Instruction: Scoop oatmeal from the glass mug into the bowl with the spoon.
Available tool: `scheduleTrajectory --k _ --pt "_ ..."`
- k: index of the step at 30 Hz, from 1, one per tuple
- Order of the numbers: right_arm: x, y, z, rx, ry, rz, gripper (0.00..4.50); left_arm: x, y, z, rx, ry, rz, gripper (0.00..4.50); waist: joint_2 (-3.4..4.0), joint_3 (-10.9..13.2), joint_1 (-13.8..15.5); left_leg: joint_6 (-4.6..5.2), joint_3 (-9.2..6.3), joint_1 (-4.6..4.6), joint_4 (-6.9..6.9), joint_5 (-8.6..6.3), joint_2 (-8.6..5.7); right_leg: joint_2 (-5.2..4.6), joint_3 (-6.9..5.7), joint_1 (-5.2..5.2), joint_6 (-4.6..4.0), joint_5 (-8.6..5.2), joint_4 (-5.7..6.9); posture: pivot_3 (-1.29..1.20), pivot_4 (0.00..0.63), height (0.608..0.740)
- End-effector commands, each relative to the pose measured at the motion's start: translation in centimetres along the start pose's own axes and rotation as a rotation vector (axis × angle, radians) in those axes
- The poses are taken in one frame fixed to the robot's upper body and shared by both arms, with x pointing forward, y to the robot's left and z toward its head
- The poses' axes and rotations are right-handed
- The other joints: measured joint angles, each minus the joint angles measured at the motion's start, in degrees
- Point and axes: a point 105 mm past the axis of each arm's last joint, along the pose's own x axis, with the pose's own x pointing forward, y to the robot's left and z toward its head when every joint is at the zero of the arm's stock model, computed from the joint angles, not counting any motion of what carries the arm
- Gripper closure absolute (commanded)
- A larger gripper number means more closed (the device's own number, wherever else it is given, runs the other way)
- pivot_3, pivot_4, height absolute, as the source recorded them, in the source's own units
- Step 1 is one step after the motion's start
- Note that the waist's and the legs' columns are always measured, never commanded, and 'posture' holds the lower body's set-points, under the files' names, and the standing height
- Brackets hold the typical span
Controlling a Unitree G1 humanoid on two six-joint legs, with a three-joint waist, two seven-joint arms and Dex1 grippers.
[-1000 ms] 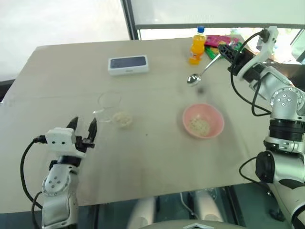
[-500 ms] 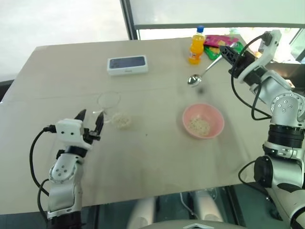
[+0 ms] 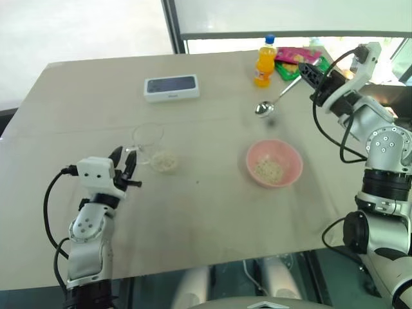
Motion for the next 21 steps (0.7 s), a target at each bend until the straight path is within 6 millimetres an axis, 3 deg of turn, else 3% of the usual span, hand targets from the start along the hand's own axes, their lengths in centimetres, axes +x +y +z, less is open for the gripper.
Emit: scheduleTrajectory --k 1,11,21 --pt "-0.2 0.9 1.6 -0.035 -0.065 0.038 4.5 0.2 0.9 0.5 0.001 -0.008 0.028 4.2 0.0 0.0 0.0 0.0 0.0 0.0 0.0 0.0 0.0 0.0 0.0 0.0 0.0 0.0 0.0 0.0 0.15 0.74" --pt "-0.2 1.2 1.8 -0.034 -0.079 0.044 4.5 1.0 0.3 0.5 -0.019 -0.011 -0.004 4.2 0.0 0.0 0.0 0.0 0.0 0.0 0.0 0.0 0.0 0.0 0.0 0.0 0.0 0.0 0.01 0.0 0.15 0.74" --pt "0.9 7.2 3.0 -0.05 -0.086 0.245 4.5 5.0 -2.7 2.1 0.002 -0.082 -0.153 4.2 0.0 0.0 0.0 0.0 -0.04 -0.01 0.01 0.0 -0.05 0.0 -0.04 0.0 0.0 0.0 0.02 0.0 0.15 0.74"
